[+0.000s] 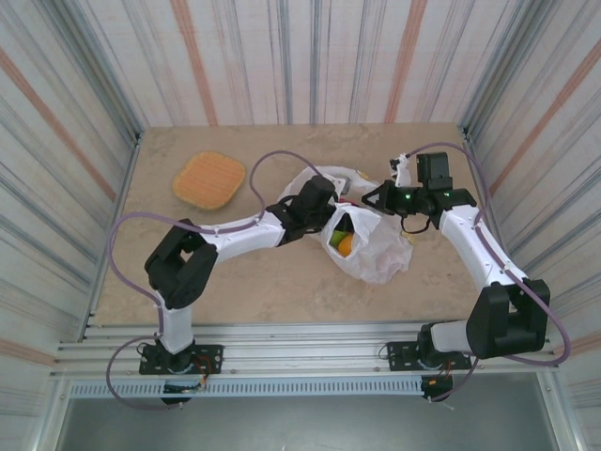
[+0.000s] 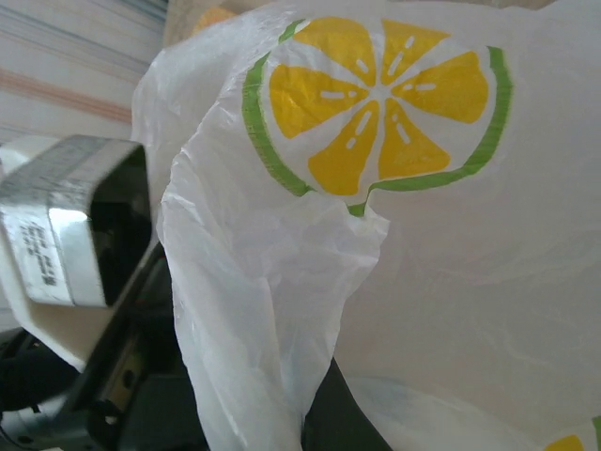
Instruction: Place the fruits into the plastic bag
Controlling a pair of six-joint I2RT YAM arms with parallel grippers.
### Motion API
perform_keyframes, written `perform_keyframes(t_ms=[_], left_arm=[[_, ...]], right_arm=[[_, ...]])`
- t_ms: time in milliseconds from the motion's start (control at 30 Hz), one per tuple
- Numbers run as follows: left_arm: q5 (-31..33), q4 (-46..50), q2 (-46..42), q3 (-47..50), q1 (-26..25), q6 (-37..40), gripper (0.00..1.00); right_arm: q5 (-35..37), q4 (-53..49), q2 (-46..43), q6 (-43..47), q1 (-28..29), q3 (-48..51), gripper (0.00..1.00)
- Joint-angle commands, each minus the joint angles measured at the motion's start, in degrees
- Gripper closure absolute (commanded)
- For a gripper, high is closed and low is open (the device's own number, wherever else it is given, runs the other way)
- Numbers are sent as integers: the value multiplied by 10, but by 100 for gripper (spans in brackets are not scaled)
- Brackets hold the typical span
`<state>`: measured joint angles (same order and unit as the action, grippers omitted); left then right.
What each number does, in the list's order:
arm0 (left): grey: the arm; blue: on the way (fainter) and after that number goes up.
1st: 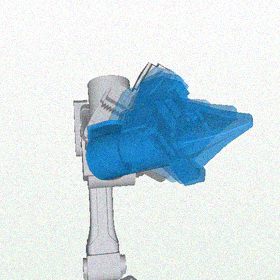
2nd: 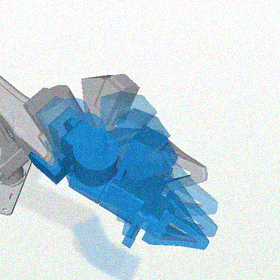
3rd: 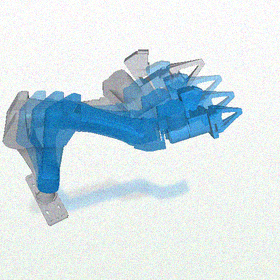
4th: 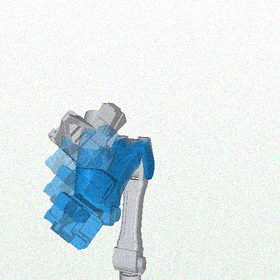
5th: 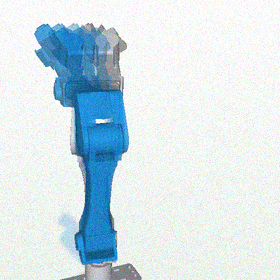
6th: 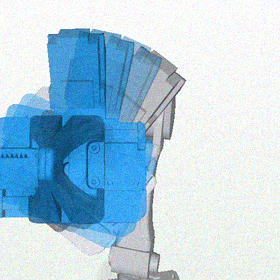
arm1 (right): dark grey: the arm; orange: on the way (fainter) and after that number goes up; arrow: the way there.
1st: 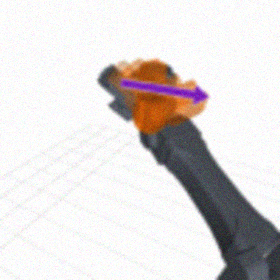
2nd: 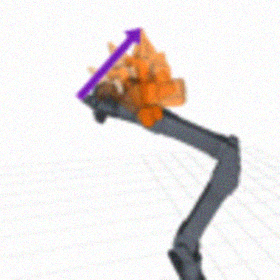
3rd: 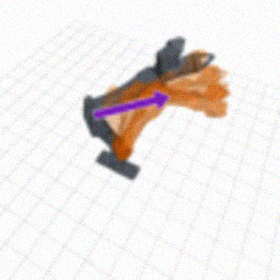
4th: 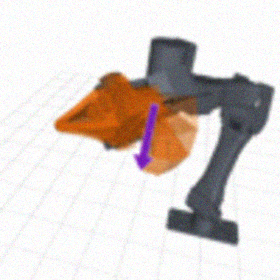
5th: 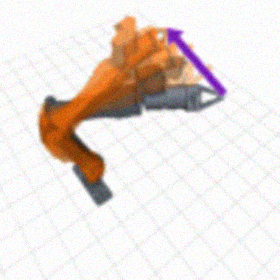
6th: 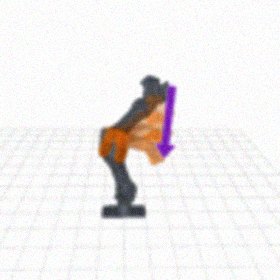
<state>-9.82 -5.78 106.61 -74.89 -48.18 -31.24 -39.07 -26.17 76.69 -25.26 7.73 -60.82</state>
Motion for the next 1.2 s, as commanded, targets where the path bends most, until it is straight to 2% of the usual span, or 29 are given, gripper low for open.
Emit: perform_keyframes(t_ms=[0,200,400,533,767,1033,1167], left_arm=[[0,10,-47,22,10,19,21],[-34,24,-101,50,12,55,21],[-32,24,-164,80,17,84,20],[-25,29,-191,88,29,91,21],[-49,22,-223,97,47,94,21],[22,75,-272,111,71,119,20],[73,110,-300,118,79,163,20]], right_arm=[[-1,-11,-13,4,-6,7,100],[-2,-11,-10,5,-7,5,100],[-5,-8,-4,3,-6,1,100],[-6,-8,0,2,-5,-2,100],[-3,-8,-5,3,-5,6,100],[-2,-7,-8,2,-5,11,100],[-3,-3,-5,1,-5,12,100]])
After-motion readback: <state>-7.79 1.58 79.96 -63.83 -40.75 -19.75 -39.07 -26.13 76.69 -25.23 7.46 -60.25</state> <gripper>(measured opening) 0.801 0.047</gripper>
